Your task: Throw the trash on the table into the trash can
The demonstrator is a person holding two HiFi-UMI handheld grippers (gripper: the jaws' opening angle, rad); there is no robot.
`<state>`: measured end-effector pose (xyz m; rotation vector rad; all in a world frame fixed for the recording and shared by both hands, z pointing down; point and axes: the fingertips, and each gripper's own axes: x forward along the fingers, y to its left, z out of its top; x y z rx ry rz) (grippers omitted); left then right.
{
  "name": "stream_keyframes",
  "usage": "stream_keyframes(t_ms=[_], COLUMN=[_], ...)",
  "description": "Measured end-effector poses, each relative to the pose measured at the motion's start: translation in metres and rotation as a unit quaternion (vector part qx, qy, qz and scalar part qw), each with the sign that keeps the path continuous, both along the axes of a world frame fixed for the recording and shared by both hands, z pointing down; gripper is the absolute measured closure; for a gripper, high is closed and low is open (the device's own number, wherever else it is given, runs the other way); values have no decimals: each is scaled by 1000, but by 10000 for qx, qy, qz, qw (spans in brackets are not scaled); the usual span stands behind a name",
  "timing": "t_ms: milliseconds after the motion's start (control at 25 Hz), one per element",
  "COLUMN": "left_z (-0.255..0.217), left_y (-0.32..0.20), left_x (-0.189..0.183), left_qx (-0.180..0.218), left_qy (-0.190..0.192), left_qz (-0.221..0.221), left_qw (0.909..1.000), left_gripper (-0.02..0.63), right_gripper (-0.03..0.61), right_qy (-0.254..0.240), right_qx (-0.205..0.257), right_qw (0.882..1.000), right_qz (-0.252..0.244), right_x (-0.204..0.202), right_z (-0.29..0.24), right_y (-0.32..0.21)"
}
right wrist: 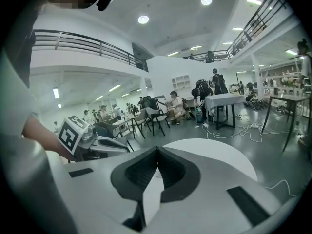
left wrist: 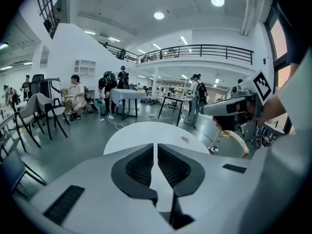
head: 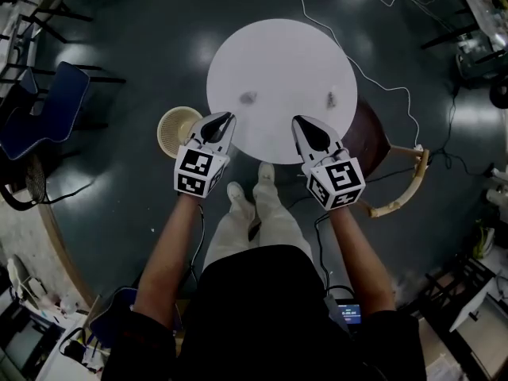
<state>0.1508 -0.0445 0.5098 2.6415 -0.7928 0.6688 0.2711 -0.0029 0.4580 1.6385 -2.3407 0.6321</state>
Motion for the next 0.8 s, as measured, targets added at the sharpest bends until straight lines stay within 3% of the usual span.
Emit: stream_keyframes(t_ms=[80, 200, 600, 800], left_z=[14, 32, 100, 122], left_y=[-6, -9, -33, -44], left_x=[5, 18, 47, 58], left_qx=[-53, -168, -271, -393], left_qy=[-86, -209, -754, -829], left_qz=[-45, -46, 153, 136], left_qw=[9999, 9996, 9967, 9957], left_gripper=[594, 487, 358, 284], right_gripper=[563, 563, 563, 563], right_qy=[-64, -118, -195, -227], right_qx=[-67, -155, -443, -536], right_qw=[10000, 9998, 9988, 9983], right_qz=[13, 21, 72, 92], right_x=[3, 11, 23, 31], right_z=[11, 24, 68, 80], right_y=[-2, 0, -4, -7])
